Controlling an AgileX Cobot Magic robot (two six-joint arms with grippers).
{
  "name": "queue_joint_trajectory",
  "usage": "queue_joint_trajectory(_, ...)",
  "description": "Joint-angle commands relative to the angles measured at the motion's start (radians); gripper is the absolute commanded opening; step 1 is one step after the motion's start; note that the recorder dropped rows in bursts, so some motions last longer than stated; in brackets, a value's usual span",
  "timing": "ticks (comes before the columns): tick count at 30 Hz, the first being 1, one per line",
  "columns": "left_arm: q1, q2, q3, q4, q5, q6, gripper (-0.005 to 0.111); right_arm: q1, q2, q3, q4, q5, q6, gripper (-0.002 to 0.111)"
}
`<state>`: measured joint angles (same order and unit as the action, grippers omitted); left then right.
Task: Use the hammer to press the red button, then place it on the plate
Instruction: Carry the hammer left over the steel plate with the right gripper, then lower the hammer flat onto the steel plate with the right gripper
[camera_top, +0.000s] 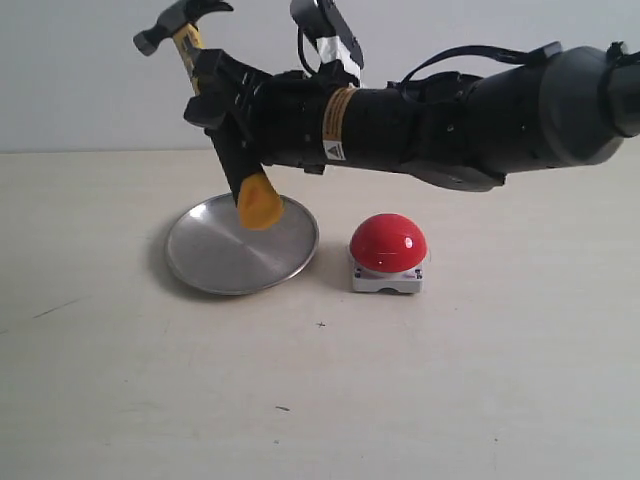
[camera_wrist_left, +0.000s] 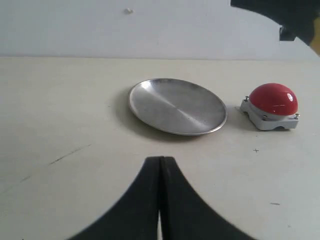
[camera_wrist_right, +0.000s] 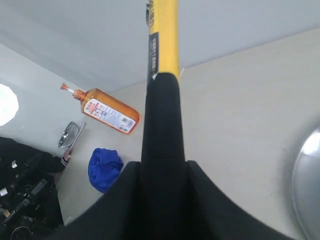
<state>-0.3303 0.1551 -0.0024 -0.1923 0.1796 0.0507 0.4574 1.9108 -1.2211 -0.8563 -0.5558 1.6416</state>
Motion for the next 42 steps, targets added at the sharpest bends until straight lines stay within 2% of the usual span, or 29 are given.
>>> queue_joint_trajectory(1,0.002,-0.004,0.002,-0.002,-0.008,0.001,0.000,-0.006,0.068,-0.014,0.011,-0.072,0.020,0.000)
queue_joint_trajectory(14,0.002,-0.004,0.002,-0.002,-0.008,0.001,0.000,-0.006,0.268,-0.015,0.260,-0.134,0.038,0.000)
queue_joint_trajectory(28,0.002,-0.004,0.002,-0.002,-0.008,0.001,0.000,-0.006,0.381,-0.092,0.281,-0.170,0.140,0.000)
queue_joint_trajectory(32,0.002,-0.004,0.002,-0.002,-0.008,0.001,0.000,-0.006,0.387,-0.092,0.277,-0.129,0.140,0.000)
queue_joint_trajectory(37,0.002,-0.004,0.002,-0.002,-0.008,0.001,0.000,-0.006,0.377,-0.092,0.246,-0.093,0.033,0.000)
queue_joint_trajectory(42,0.002,-0.004,0.002,-0.002,-0.008,0.001,0.000,-0.004,0.328,-0.092,0.218,0.071,-0.056,0.000)
